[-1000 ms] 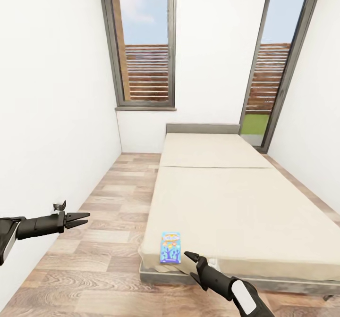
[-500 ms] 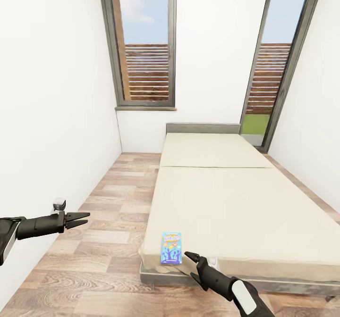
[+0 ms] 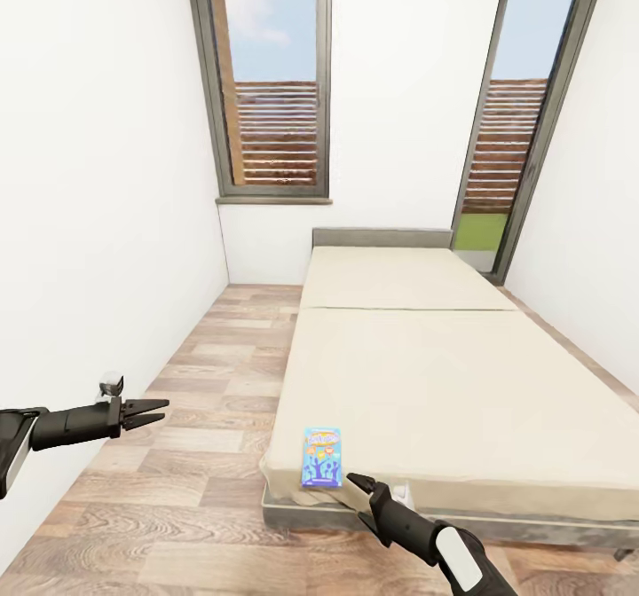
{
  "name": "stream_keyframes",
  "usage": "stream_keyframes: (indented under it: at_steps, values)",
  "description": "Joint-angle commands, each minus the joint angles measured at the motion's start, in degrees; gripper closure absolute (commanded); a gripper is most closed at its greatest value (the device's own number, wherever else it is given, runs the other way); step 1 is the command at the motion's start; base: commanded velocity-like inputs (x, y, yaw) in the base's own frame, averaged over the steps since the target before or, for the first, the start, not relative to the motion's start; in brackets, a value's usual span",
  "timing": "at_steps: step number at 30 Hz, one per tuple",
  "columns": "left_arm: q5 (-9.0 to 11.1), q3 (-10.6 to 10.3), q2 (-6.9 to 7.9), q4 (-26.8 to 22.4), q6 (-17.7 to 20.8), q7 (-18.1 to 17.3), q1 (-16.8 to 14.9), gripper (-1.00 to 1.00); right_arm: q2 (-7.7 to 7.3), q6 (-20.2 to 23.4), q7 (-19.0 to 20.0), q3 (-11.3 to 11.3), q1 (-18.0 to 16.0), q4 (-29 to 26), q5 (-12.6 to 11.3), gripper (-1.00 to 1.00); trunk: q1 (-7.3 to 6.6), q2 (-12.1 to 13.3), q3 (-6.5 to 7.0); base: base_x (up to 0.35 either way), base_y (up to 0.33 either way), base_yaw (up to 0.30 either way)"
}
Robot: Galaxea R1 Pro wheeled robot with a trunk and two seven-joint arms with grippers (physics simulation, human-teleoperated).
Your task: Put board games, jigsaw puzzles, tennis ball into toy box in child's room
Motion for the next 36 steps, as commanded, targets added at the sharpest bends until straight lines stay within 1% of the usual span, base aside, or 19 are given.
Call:
stream_keyframes:
  at_steps: [1,9,27,36]
  values:
    - [-0.5,0.1,-0.02,0.0,0.6,-0.4,0.0,-1.00,0.07,0.4,0.1,-0.4,0.0,0.0,0.0,-1.00,0.22,-0.4,-0.24,0.000,0.000,0.000]
    - [-0.4,0.1,-0.02,-0.1,0.6,-0.4,0.0,-1.00,0.11,0.4,0.1,-0.4,0.0,0.0,0.0,-1.00,1.97,-3.7,-1.68,0.000,0.000,0.000]
    - [-0.4,0.2,-0.01,-0.1,0.4,-0.4,0.0,-1.00,0.27,0.4,0.1,-0.4,0.0,-0.2,0.0,-1.00,1.97,-3.7,-1.68,0.001,0.000,0.000]
    - [-0.4,0.2,-0.02,-0.1,0.3,-0.4,0.0,-1.00,0.20,0.4,0.2,-0.4,0.0,-0.2,0.0,-1.00,1.97,-3.7,-1.68,0.108,0.064,0.000]
